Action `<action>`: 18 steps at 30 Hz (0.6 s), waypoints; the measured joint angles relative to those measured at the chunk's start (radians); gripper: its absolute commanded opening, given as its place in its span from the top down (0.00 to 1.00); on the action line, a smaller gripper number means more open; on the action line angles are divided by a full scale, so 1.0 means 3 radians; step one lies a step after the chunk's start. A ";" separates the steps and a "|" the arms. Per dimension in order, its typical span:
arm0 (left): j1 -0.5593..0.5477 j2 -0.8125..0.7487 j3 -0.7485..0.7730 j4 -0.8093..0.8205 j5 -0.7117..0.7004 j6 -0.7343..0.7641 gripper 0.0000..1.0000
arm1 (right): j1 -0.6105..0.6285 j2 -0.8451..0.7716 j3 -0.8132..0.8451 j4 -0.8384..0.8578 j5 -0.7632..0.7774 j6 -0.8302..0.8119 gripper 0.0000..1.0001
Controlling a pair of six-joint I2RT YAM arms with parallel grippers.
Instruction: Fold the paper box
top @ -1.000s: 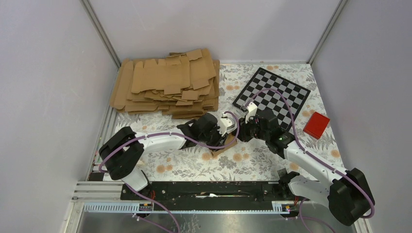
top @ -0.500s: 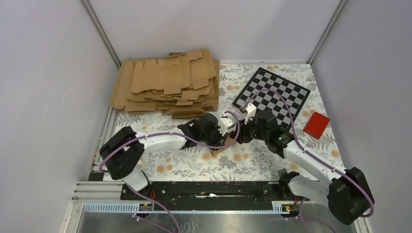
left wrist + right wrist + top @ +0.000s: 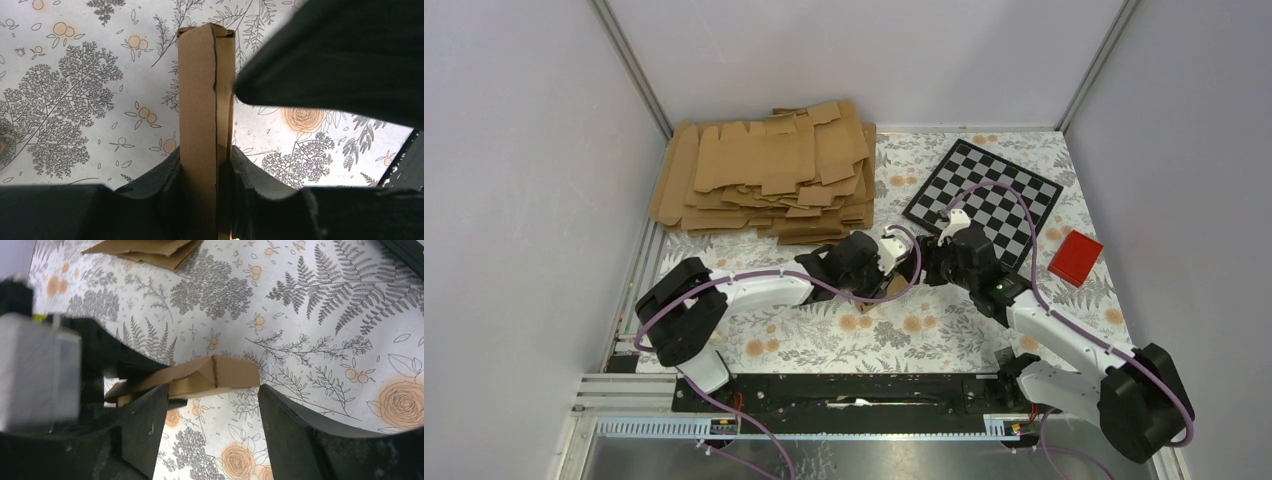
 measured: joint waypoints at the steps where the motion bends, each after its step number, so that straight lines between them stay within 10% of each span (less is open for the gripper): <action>1: 0.0001 0.0000 0.0000 -0.0001 -0.0010 -0.0003 0.78 | 0.0000 0.0052 0.0000 0.0010 0.0023 0.0066 0.29; 18: -0.0037 0.0025 0.0019 -0.0003 -0.0013 0.0064 0.79 | -0.0114 0.0220 -0.0320 0.0655 0.0156 0.0741 0.39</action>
